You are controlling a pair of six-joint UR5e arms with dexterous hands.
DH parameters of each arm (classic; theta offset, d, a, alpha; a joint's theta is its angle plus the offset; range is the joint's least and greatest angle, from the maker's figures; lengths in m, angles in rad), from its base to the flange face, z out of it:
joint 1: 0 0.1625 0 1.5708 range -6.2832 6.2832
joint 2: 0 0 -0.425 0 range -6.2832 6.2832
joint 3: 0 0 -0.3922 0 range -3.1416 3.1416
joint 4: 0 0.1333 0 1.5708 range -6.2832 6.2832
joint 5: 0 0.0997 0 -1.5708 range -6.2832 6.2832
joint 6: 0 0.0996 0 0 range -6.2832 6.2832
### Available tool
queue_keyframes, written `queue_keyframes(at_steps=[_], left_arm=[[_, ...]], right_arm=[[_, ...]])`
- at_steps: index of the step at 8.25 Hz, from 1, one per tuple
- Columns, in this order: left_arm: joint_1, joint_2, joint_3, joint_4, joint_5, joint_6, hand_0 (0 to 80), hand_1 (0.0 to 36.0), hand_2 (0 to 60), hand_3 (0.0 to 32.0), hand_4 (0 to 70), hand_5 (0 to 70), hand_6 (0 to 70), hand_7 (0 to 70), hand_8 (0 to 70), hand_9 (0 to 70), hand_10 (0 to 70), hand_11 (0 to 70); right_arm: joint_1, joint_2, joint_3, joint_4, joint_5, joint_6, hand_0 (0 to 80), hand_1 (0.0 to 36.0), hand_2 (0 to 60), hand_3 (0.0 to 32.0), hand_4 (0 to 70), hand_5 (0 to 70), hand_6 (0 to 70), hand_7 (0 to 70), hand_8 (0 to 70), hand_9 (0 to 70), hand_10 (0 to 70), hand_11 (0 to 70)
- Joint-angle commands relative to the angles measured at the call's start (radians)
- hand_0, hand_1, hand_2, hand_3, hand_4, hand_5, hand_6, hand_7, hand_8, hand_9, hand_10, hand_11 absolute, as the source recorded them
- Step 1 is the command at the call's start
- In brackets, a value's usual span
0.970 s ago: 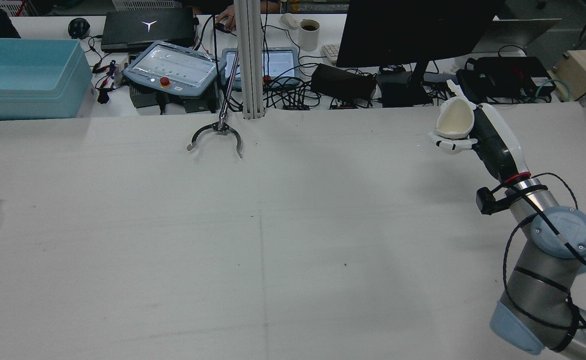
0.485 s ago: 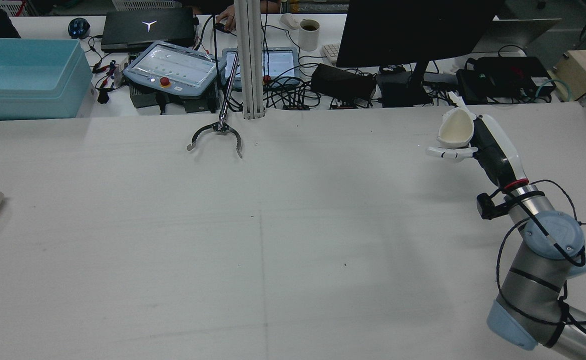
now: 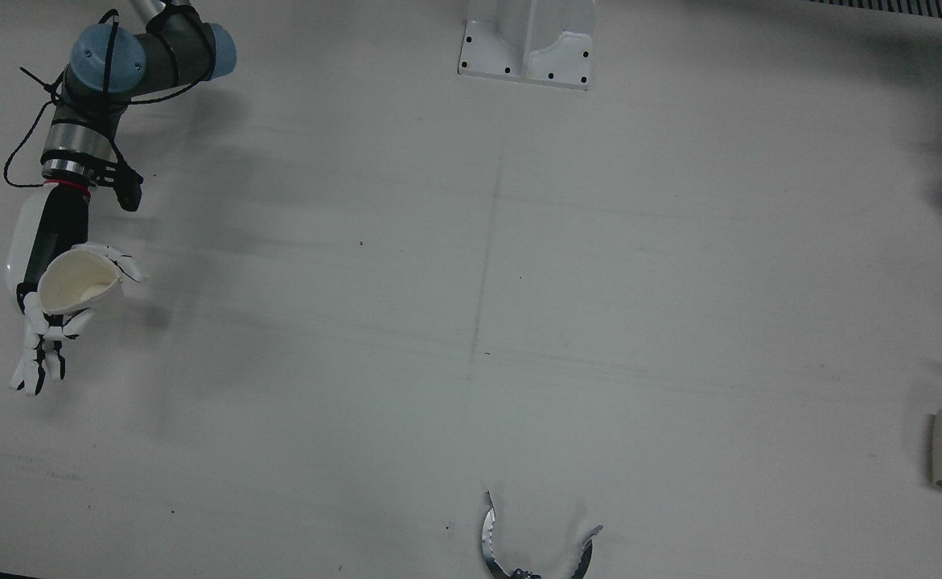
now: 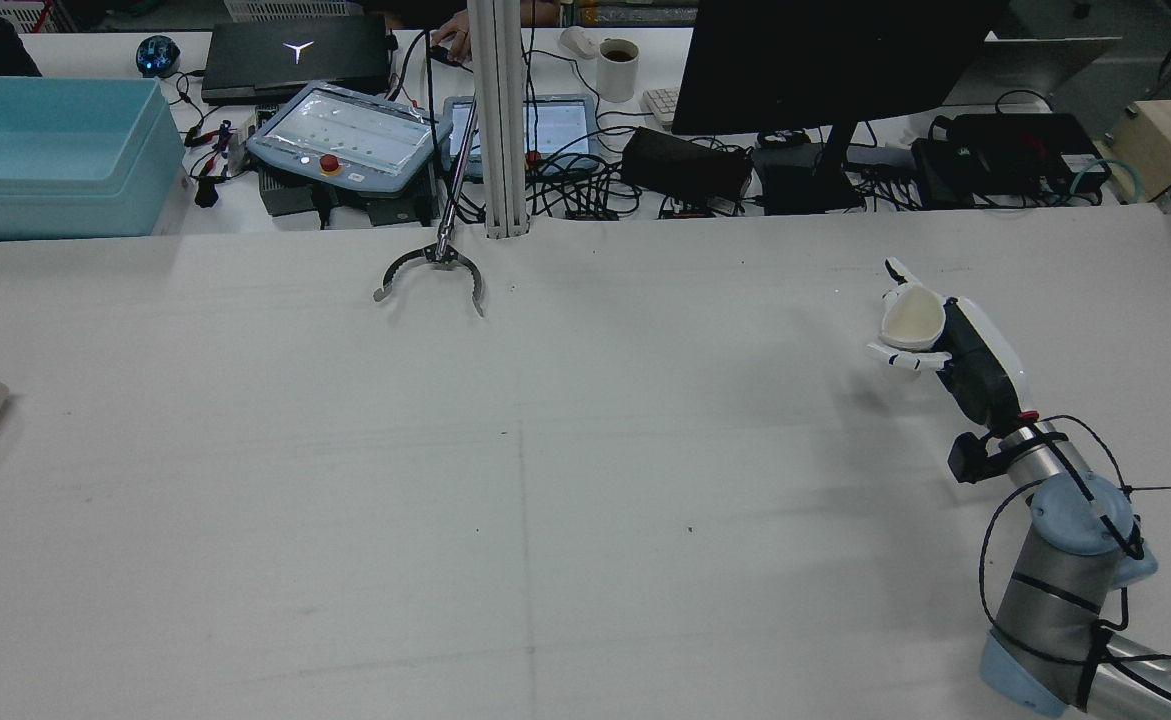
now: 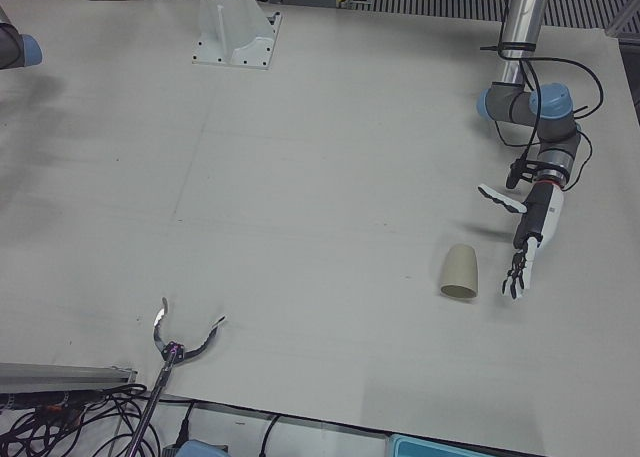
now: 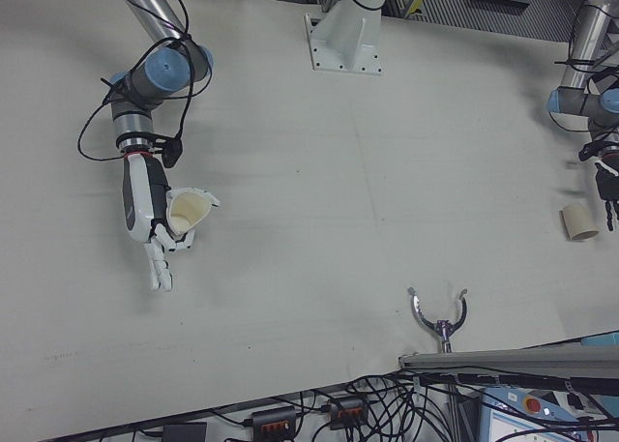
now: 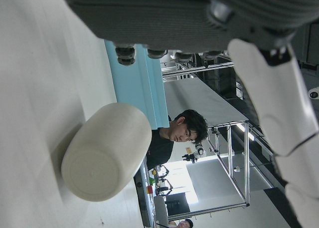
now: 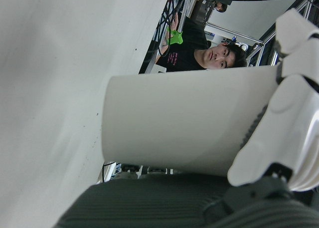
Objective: Pour water
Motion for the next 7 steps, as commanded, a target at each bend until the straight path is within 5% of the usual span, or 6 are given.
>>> queue_keyframes(at_steps=[1, 4, 6, 7], left_arm=[[0.000, 0.001, -0.001, 0.000, 0.000, 0.000, 46.9, 11.3, 0.0, 7.0, 0.9, 0.0, 1.3, 0.9, 0.0, 0.0, 3.5, 6.4], [0.000, 0.033, -0.001, -0.033, 0.000, -0.001, 46.9, 11.0, 0.0, 7.4, 1.3, 0.0, 1.1, 0.8, 0.0, 0.0, 3.4, 6.2], [0.000, 0.060, -0.003, -0.062, 0.000, -0.001, 46.9, 10.9, 0.0, 7.6, 1.5, 0.0, 1.3, 1.3, 0.0, 0.0, 3.5, 6.4], [-0.002, 0.069, -0.004, -0.076, 0.000, -0.001, 47.0, 11.0, 0.0, 8.4, 1.8, 0.0, 1.3, 1.3, 0.0, 0.0, 3.4, 6.3]], right_arm=[[-0.033, -0.023, -0.029, 0.031, -0.001, 0.077, 44.6, 11.0, 22.6, 0.0, 30.2, 70.0, 7.4, 5.1, 1.7, 0.2, 9.0, 13.3], [-0.055, -0.054, -0.055, 0.030, -0.001, 0.078, 43.8, 10.4, 23.3, 0.0, 33.8, 70.0, 8.0, 5.3, 2.2, 0.6, 9.4, 13.8], [-0.070, -0.054, -0.075, 0.028, -0.001, 0.083, 44.5, 9.9, 18.0, 0.0, 29.9, 70.0, 8.0, 7.3, 1.7, 0.0, 7.7, 11.4], [-0.073, -0.051, -0.072, 0.027, -0.001, 0.085, 45.5, 8.6, 8.9, 0.0, 28.8, 59.1, 7.5, 6.6, 1.4, 0.0, 6.8, 10.2]])
